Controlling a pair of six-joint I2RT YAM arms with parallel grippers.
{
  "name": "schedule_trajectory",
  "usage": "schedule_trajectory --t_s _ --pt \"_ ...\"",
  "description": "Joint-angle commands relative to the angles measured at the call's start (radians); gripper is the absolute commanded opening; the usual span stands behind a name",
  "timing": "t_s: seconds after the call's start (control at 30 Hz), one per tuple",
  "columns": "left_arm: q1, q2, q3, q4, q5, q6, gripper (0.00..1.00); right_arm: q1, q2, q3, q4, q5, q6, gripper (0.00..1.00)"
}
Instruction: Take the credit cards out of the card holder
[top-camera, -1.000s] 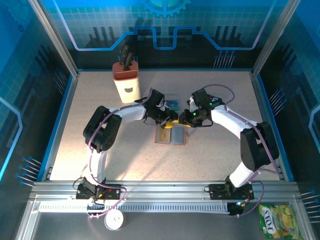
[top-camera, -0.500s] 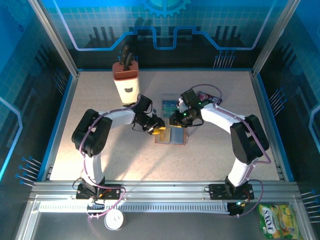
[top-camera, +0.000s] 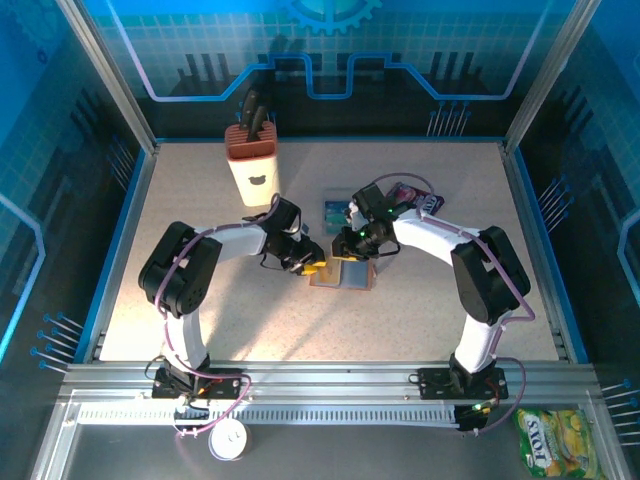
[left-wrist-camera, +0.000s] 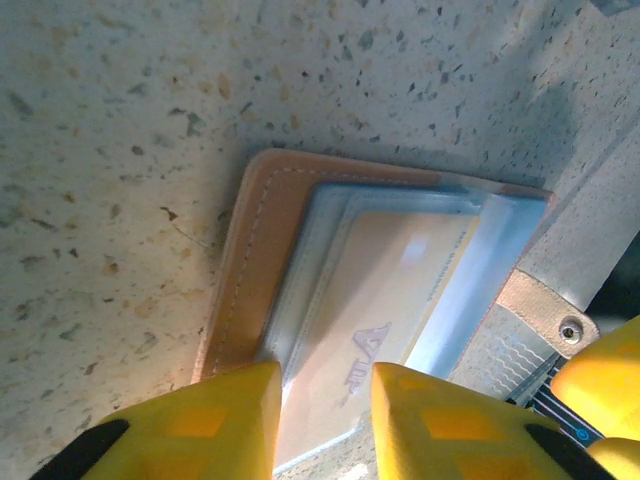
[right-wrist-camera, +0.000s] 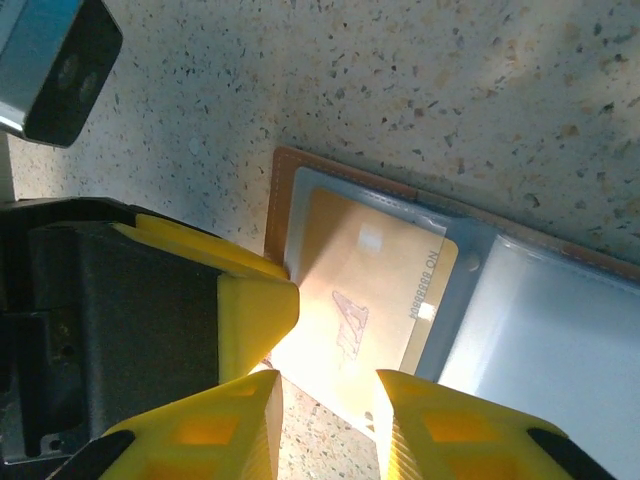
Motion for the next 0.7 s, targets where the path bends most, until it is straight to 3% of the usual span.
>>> schedule_trajectory --t_s 0.0,0.33,0.67 --pt "0.006 -0.015 -0.031 0.004 -0.009 0.014 0.29 0.015 0.013 -0.006 0.012 -0.022 0.015 0.31" --pt "0.006 -0.036 -0.070 -0.003 -0.019 0.011 0.18 0.031 0.048 -0.018 0.026 -0.035 0.017 0.31" --pt "0.007 -0.025 -0.054 -0.046 -0.047 0.040 0.15 0.032 0.075 -0.049 0.042 -0.031 0.011 0.31"
